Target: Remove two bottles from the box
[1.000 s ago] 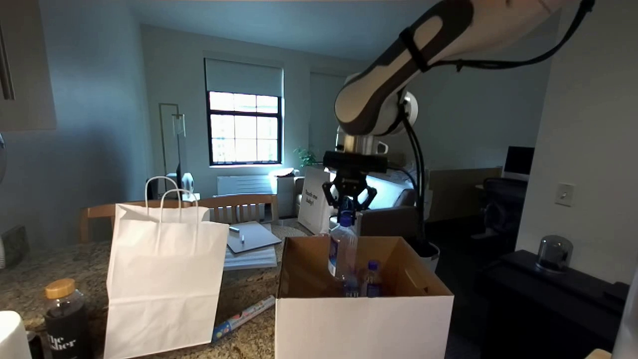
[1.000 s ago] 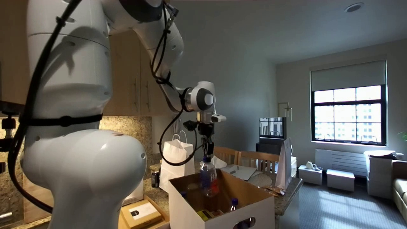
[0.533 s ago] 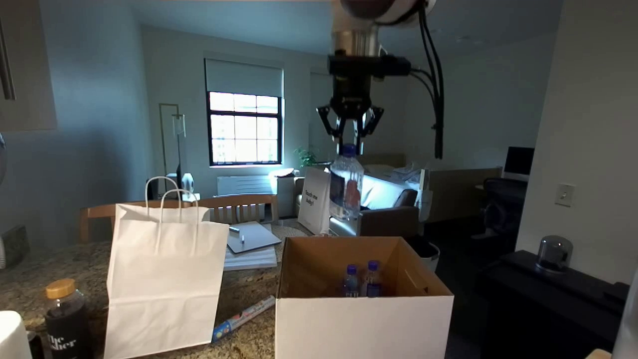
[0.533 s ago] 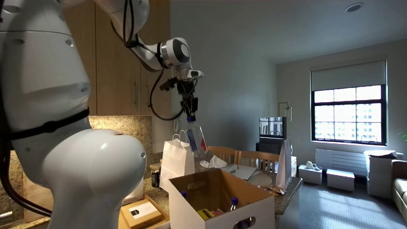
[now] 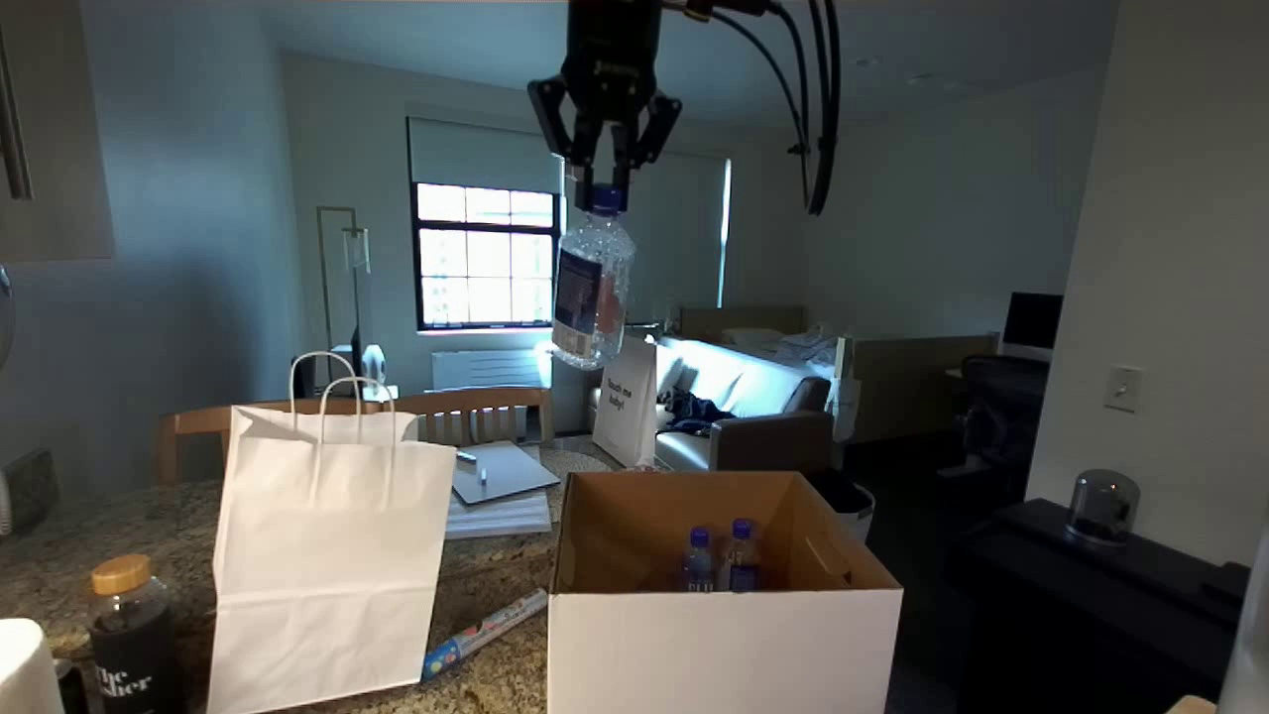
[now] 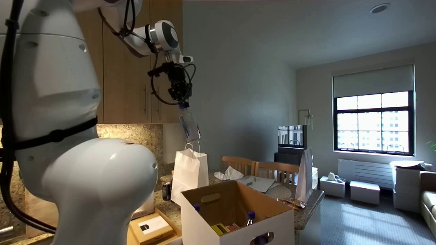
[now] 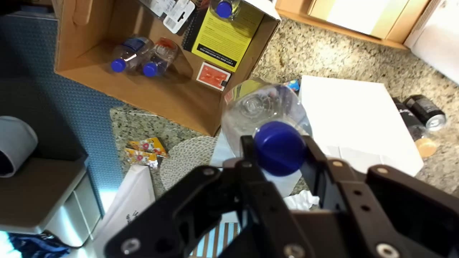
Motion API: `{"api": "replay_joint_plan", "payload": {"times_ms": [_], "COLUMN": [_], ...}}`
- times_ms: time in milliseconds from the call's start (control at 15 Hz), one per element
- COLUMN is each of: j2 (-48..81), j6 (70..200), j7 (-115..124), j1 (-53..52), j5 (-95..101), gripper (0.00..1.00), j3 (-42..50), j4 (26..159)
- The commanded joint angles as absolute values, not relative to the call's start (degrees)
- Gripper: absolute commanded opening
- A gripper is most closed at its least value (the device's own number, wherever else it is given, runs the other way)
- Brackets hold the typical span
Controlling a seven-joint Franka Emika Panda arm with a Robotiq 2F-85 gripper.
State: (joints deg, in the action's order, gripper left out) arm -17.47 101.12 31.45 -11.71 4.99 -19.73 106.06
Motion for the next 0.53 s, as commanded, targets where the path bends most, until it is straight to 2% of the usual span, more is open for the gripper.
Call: {"api": "replay_joint_plan", "payload": {"times_ms": [0, 467], "j2": [-10.08, 1.47], "j6": [99.89, 104.78], "j7": [25.65, 17.06], "j1": [-12.94, -18.64], "j5": [6.30, 4.48], "gripper": [0.15, 0.14], "j3": [-22.12, -23.30], "j4": [102.07, 99.86]}}
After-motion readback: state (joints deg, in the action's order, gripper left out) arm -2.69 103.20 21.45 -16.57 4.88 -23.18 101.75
